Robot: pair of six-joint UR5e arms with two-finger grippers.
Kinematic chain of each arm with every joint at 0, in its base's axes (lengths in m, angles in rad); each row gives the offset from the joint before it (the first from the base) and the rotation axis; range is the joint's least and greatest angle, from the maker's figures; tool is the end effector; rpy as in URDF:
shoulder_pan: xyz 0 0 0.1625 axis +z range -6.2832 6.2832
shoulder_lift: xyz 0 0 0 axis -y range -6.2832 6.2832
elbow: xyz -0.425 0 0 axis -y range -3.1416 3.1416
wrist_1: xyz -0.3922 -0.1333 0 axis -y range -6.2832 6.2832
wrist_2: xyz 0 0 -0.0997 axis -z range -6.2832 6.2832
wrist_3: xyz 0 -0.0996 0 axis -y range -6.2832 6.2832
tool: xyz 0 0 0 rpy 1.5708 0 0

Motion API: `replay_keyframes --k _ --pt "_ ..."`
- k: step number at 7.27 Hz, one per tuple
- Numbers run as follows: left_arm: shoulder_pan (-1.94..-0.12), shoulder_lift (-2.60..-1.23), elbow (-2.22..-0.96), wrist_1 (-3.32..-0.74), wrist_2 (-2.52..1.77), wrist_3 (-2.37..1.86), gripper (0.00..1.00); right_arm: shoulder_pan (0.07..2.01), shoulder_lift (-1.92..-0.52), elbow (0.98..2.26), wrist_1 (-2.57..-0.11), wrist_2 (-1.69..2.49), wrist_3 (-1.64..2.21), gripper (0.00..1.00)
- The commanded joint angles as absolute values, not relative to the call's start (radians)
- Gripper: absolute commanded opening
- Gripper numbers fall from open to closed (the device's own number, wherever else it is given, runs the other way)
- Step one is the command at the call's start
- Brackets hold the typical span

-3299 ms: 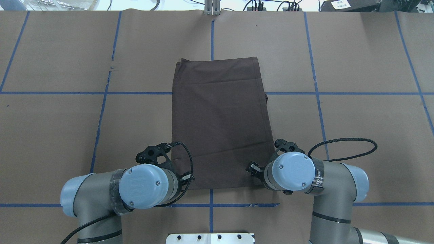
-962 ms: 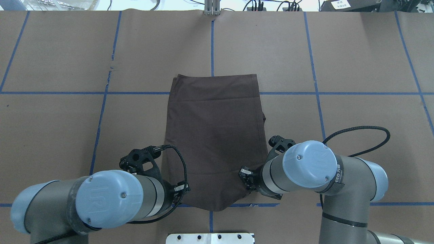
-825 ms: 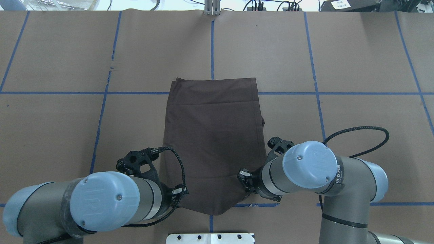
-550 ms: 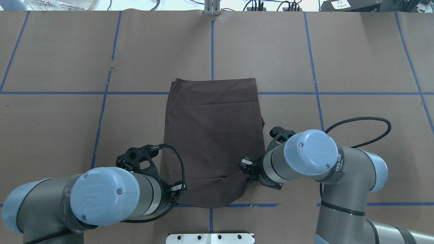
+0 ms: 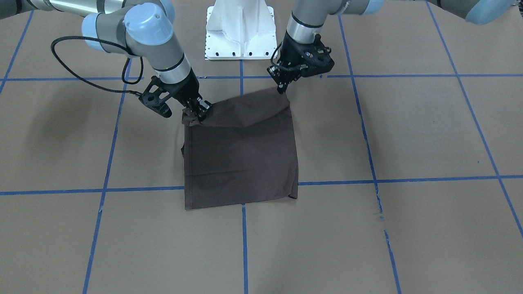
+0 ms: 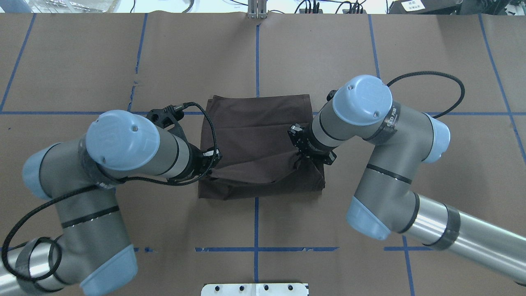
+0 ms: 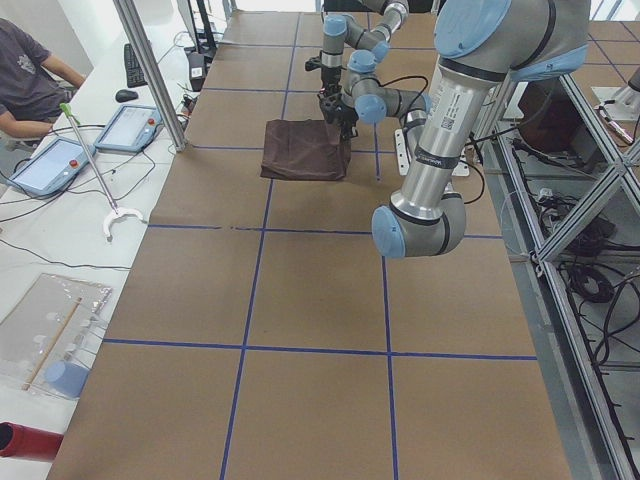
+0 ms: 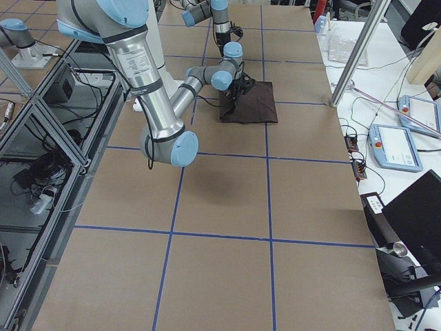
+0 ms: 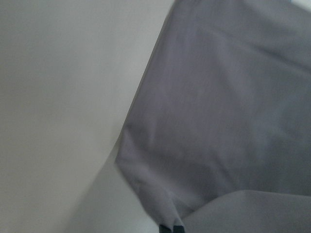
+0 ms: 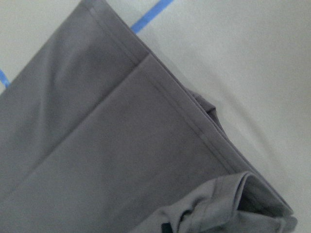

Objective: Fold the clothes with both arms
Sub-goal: 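Lift the near edge with both grippers and fold it away from the robot, then release the folded edge and raise both grippers away from the shirt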

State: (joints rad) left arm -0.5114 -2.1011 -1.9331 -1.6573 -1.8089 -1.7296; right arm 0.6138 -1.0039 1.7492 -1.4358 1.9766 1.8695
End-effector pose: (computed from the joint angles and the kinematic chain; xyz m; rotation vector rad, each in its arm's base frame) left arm 0.4669 -0.3879 0.1950 -0.0449 1.0084 -0.4967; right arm -0.4776 -0.4515 0.2365 -0.2428 -0.9340 0.6640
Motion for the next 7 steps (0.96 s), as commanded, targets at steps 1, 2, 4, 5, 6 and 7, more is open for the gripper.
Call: replay_keyframes --k 1,2,4,5,6,7 --pt "-0.657 -2.242 -1.679 -1.752 -1.824 -1.704 0.00 0.742 -0.808 1.458 -1.436 2.041 1.792 0.00" --pt "-0.705 -2.300 -1.529 -1.849 -1.824 -1.648 0.00 0.758 -0.757 1.316 -1.396 2.045 1.734 0.00" --pt "-0.818 -2.336 -1.248 -2.121 -1.816 -1.538 1.00 0.800 -0.743 1.151 -1.214 2.042 1.671 1.00" --pt "-0.850 -2.351 -1.180 -2.129 -1.818 -1.437 1.00 0.820 -0.720 1.099 -1.212 2.043 1.611 1.00" --pt "-0.854 -2.352 -1.181 -2.129 -1.819 -1.427 1.00 0.831 -0.718 1.088 -1.212 2.046 1.611 1.00" --pt "-0.856 -2.350 -1.181 -2.129 -1.825 -1.424 1.00 0.845 -0.719 1.089 -1.212 2.069 1.602 1.00"
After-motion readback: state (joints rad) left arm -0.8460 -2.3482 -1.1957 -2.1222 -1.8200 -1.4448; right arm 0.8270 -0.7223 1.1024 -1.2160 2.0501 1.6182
